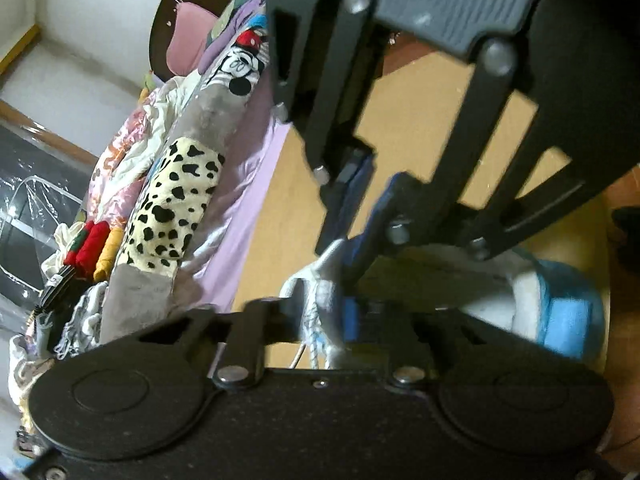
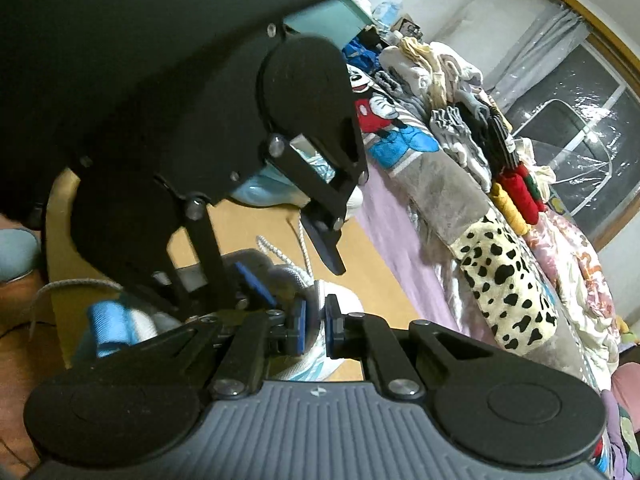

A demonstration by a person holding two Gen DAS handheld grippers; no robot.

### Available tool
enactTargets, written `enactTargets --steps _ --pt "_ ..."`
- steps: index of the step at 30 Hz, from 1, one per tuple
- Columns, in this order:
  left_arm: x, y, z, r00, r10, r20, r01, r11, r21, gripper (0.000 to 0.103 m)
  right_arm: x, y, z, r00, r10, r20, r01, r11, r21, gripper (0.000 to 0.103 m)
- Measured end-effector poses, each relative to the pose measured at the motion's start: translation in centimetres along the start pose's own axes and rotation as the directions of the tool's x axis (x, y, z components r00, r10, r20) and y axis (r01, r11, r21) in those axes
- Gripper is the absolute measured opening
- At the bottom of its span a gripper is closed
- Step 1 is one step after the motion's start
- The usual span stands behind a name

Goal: Lace up shoes with both hands

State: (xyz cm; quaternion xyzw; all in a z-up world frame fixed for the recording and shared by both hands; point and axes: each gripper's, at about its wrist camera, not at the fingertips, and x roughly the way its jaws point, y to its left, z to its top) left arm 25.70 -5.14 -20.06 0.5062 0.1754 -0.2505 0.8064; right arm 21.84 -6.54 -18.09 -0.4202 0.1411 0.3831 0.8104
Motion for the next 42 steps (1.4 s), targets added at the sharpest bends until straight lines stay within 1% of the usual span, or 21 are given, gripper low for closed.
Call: enactTargets --steps 4,6,7,8,9,10,12,13,15,17,19,20,23,24,25,27,29,30,33,38,42 --pt "-0.1 -0.3 -0.5 0.999 0.046 0.009 -0.046 0.997 -0.062 0.012 -0.9 -0.4 -1.1 0.999 0.038 -0.031 -0.038 0.999 -0.007 0.011" --pt "0.0 0.1 -0.9 0.998 0.069 0.010 -0.067 0.986 -0.155 0.012 -1.5 -1.2 -2.1 0.997 0.072 -0.033 -0.071 0.997 0.026 0.011" --pt "0.0 0.2 -1.1 0.997 0.080 0.009 -0.076 0.977 -0.200 0.012 -1.8 -1.8 -2.7 0.995 0.092 -0.027 -0.091 0.994 0.059 0.011" --pt "-0.1 0.3 -1.2 0.996 0.089 0.008 -0.084 0.965 -0.247 0.012 -1.9 -2.6 -3.2 0.994 0.107 -0.025 -0.103 0.987 0.125 0.011" --pt "-0.2 0.2 -1.2 0.995 0.098 0.007 -0.092 0.955 -0.281 0.012 -1.8 -3.8 -3.8 0.992 0.123 -0.012 -0.118 0.968 0.223 0.011" --pt "-0.3 0.2 -1.3 0.994 0.107 0.006 -0.100 0.945 -0.311 0.011 -1.8 -5.0 -4.3 0.990 0.138 0.005 -0.133 0.937 0.323 0.011" --pt "-0.5 0.1 -1.3 0.992 0.124 0.005 -0.114 0.926 -0.360 0.011 -1.3 -7.6 -5.3 0.989 0.135 0.052 -0.142 0.827 0.544 0.013" --pt "-0.6 0.0 -1.3 0.991 0.131 0.006 -0.120 0.920 -0.374 0.011 -1.0 -8.5 -5.8 0.988 0.133 0.083 -0.155 0.756 0.636 0.016" --pt "-0.5 -0.1 -1.2 0.989 0.145 0.009 -0.130 0.912 -0.389 0.011 -0.1 -10.2 -6.9 0.981 0.133 0.143 -0.194 0.583 0.789 0.023" --pt "-0.5 -0.1 -1.1 0.988 0.153 0.009 -0.137 0.910 -0.390 0.011 1.1 -11.2 -8.1 0.969 0.145 0.202 -0.244 0.391 0.887 0.025" --pt "-0.4 0.1 -1.0 0.987 0.158 0.005 -0.143 0.906 -0.398 0.011 2.3 -11.5 -9.6 0.956 0.155 0.249 -0.277 0.199 0.940 0.027" --pt "-0.4 0.1 -1.0 0.987 0.160 0.004 -0.145 0.904 -0.403 0.011 2.9 -11.5 -10.2 0.950 0.165 0.265 -0.285 0.113 0.952 0.027" --pt "-0.2 0.1 -0.7 0.986 0.165 0.001 -0.151 0.906 -0.394 0.011 4.5 -10.9 -12.1 0.939 0.174 0.296 -0.279 -0.114 0.954 0.027" --pt "-0.3 0.1 -0.7 0.986 0.167 0.000 -0.153 0.907 -0.392 0.011 4.8 -10.6 -12.6 0.937 0.171 0.305 -0.275 -0.178 0.945 0.027" --pt "-0.3 0.1 -0.6 0.986 0.167 -0.003 -0.155 0.906 -0.393 0.011 5.0 -10.3 -13.1 0.934 0.165 0.317 -0.276 -0.230 0.933 0.027" --pt "-0.4 0.0 -0.6 0.985 0.171 -0.004 -0.159 0.908 -0.387 0.011 5.3 -9.9 -13.7 0.930 0.157 0.334 -0.275 -0.306 0.911 0.027" --pt "-0.4 -0.1 -0.6 0.985 0.172 -0.005 -0.160 0.909 -0.386 0.011 5.7 -9.9 -13.9 0.926 0.148 0.347 -0.276 -0.360 0.891 0.024" --pt "-0.5 -0.1 -0.6 0.985 0.172 -0.005 -0.161 0.909 -0.385 0.011 5.9 -9.9 -13.9 0.925 0.145 0.351 -0.275 -0.383 0.882 0.020" --pt "-0.5 -0.1 -0.6 0.985 0.170 -0.006 -0.160 0.909 -0.385 0.011 6.3 -9.5 -14.1 0.922 0.148 0.358 -0.264 -0.437 0.860 0.018" --pt "-0.7 -0.1 -0.5 0.986 0.169 -0.005 -0.158 0.912 -0.379 0.011 6.3 -8.9 -13.9 0.928 0.163 0.335 -0.231 -0.454 0.860 0.016" --pt "-0.8 -0.2 -0.4 0.986 0.169 -0.003 -0.158 0.916 -0.368 0.011 6.4 -8.8 -14.0 0.931 0.155 0.332 -0.221 -0.486 0.846 0.016"
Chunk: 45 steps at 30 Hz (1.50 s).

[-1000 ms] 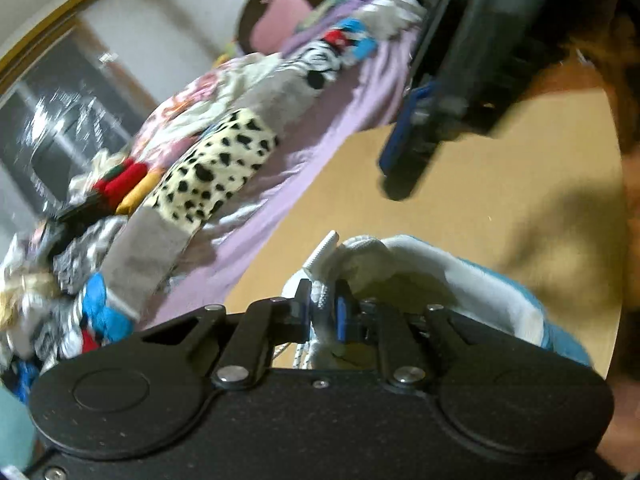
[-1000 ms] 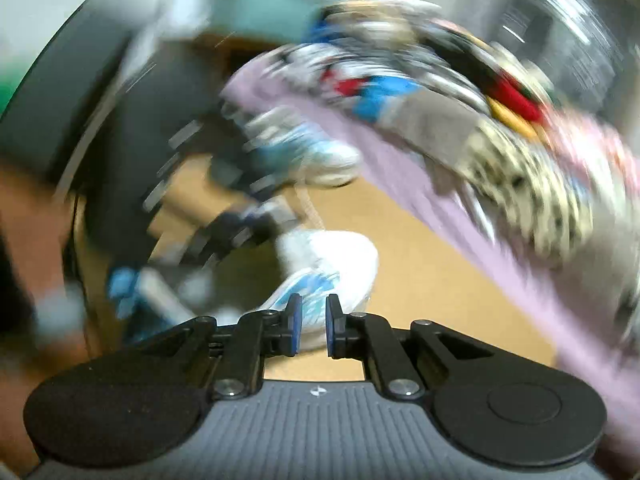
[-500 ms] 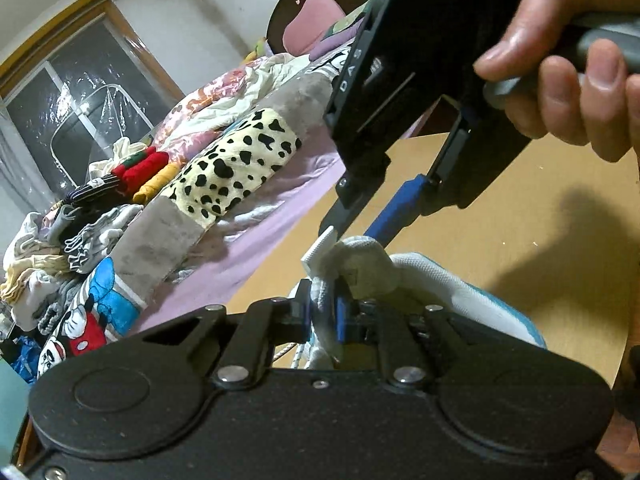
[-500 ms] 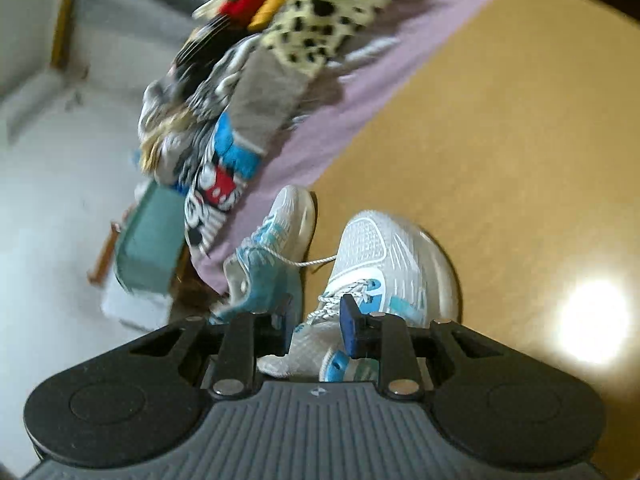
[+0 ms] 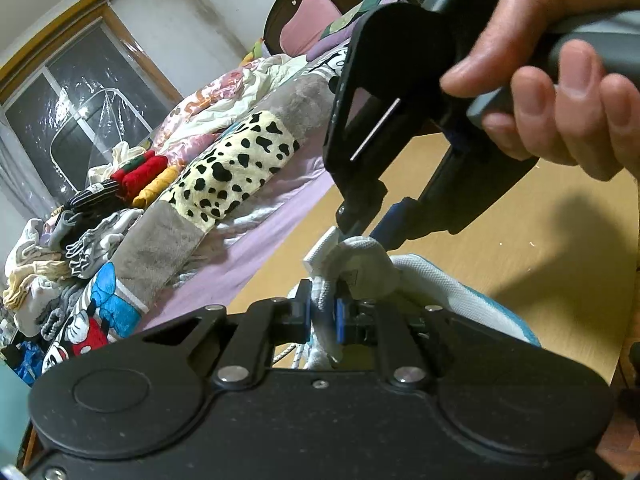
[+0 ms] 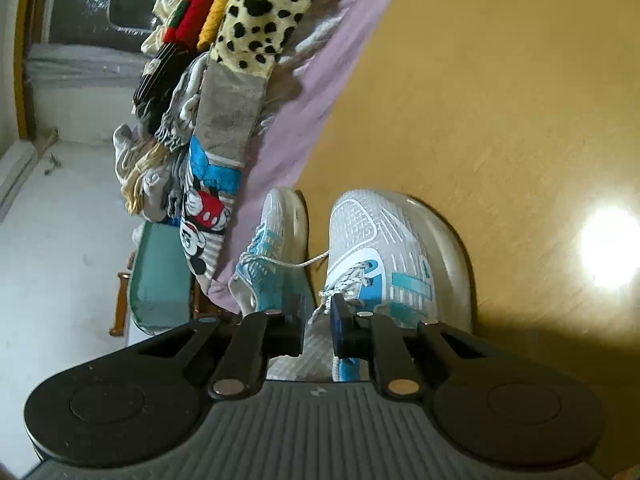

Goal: Lace up shoes with both hands

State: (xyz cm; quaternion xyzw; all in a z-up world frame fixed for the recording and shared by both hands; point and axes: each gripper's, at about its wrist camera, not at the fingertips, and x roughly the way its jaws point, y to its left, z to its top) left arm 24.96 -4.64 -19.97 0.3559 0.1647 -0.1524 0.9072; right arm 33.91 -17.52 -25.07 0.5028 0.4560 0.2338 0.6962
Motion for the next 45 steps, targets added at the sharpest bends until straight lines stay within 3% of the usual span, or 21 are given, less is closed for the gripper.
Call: enactTargets --steps 17,19,22,45 --pt "-0.3 -0.2 -0.2 1.000 -0.001 0.006 0.000 0.997 0.077 0.010 0.5 0.0 -0.1 1.000 -0.019 0.015 0.018 0.999 0.027 0.016" --pt "-0.3 -0.2 -0.2 1.000 -0.004 0.006 0.003 0.997 0.079 0.010 0.5 0.1 -0.2 1.000 -0.020 0.022 0.019 1.000 0.014 0.007" --pt "-0.3 -0.2 -0.2 1.000 -0.009 0.003 0.008 0.997 0.082 0.010 0.4 0.2 -0.3 0.999 -0.015 0.031 0.016 1.000 -0.012 0.004" --pt "-0.9 -0.3 0.2 1.000 -0.019 -0.014 0.021 0.993 0.120 0.013 -4.8 0.4 2.1 0.986 -0.044 0.159 0.064 0.990 -0.122 0.004"
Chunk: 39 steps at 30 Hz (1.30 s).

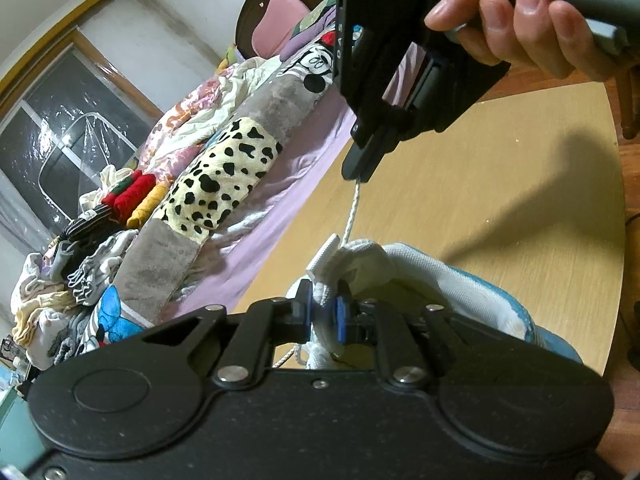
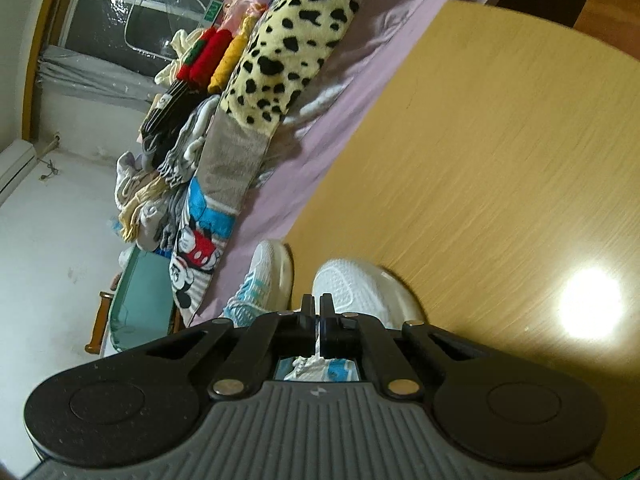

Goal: Lace up shoes with both hands

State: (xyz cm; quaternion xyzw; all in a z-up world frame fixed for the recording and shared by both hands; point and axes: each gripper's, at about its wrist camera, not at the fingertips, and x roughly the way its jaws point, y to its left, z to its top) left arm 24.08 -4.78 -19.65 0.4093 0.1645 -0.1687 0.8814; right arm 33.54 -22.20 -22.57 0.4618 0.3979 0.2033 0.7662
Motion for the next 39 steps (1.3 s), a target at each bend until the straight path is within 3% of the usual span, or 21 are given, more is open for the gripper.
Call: enactTargets --steps 16,33,39 --pt "-1.8 -0.2 1.0 0.999 -0.002 0.039 0.002 1.000 0.015 0.014 -4.2 -0.8 2.8 0.992 -0.038 0.120 0.041 0.999 -0.025 0.004" --pt "-4.5 -0.6 2.5 0.992 -0.004 0.123 -0.001 0.999 0.042 0.016 -8.2 -1.5 4.9 0.968 -0.068 0.240 0.076 0.997 -0.024 0.004" --pt "-4.3 -0.7 3.0 0.991 -0.007 0.131 0.002 0.999 0.039 0.024 -10.2 -1.6 5.8 0.951 -0.074 0.299 0.085 0.996 -0.023 0.004"
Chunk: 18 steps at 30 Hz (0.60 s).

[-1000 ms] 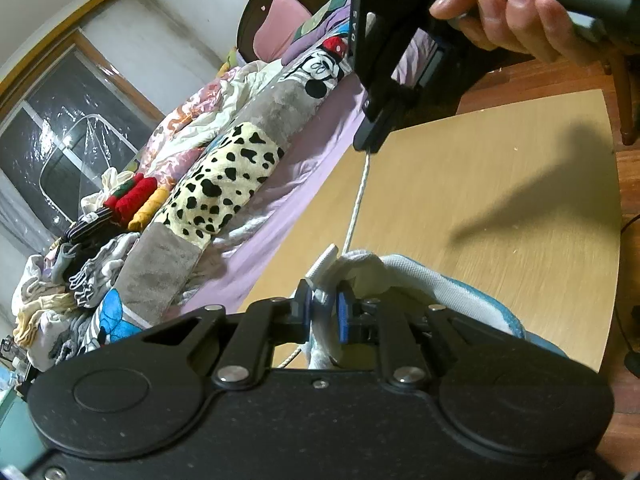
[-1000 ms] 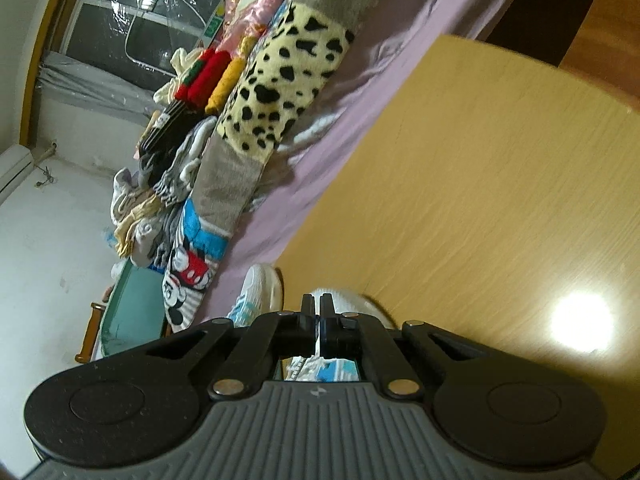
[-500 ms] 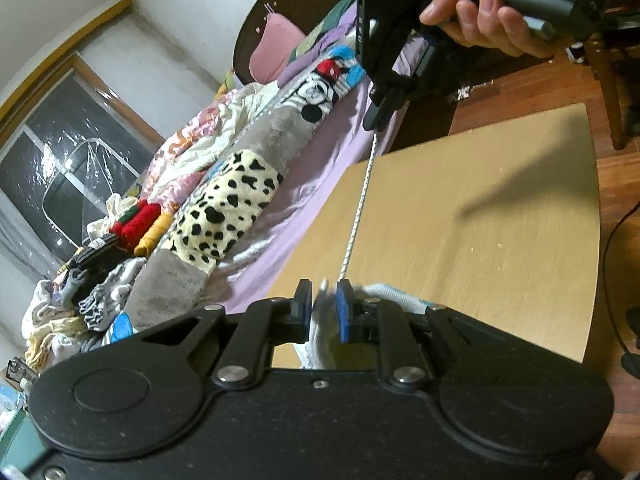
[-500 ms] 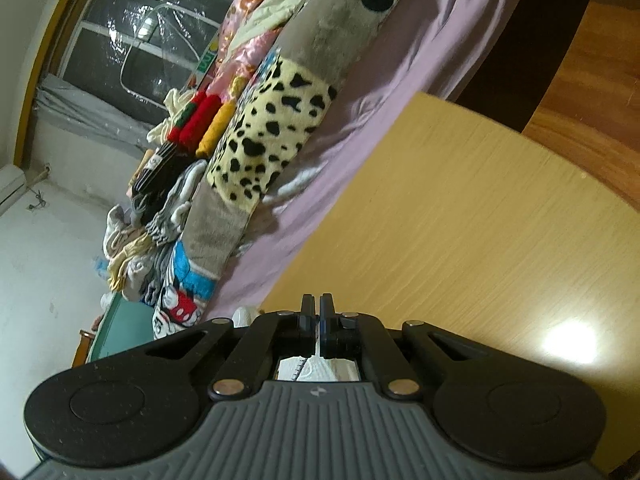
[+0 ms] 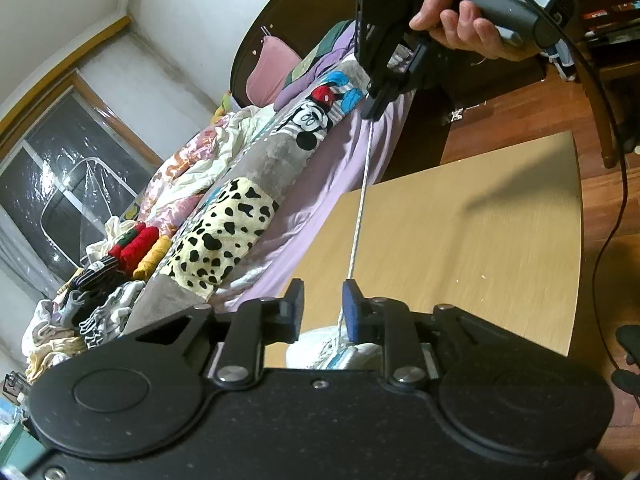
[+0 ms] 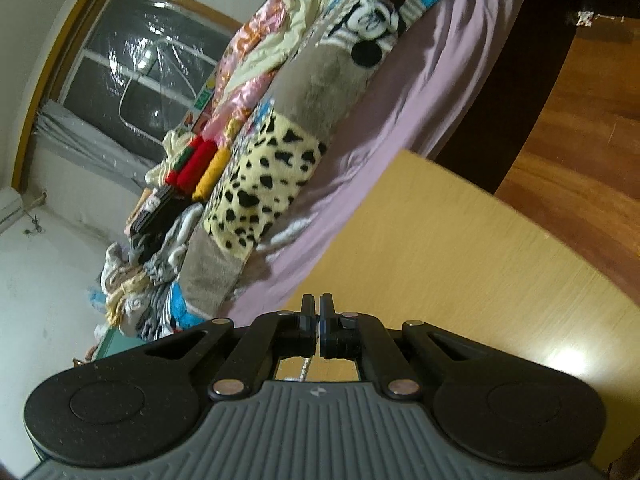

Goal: Lace up shoes with both hands
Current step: 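Pull the lace up and away from the sneaker with the right gripper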

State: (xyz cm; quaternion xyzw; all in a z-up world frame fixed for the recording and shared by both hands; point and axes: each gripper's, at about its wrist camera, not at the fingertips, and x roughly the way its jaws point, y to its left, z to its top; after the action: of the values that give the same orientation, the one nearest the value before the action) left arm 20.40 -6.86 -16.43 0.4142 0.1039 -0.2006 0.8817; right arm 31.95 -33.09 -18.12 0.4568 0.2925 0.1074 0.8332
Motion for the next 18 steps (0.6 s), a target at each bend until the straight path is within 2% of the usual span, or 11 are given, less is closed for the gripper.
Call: enactTargets --steps 18 --pt "0.5 -1.8 1.7 0.999 -0.036 0.019 0.036 0.999 0.023 0.026 -4.1 -2.3 3.9 0.990 -0.021 0.140 0.016 0.999 0.031 0.004"
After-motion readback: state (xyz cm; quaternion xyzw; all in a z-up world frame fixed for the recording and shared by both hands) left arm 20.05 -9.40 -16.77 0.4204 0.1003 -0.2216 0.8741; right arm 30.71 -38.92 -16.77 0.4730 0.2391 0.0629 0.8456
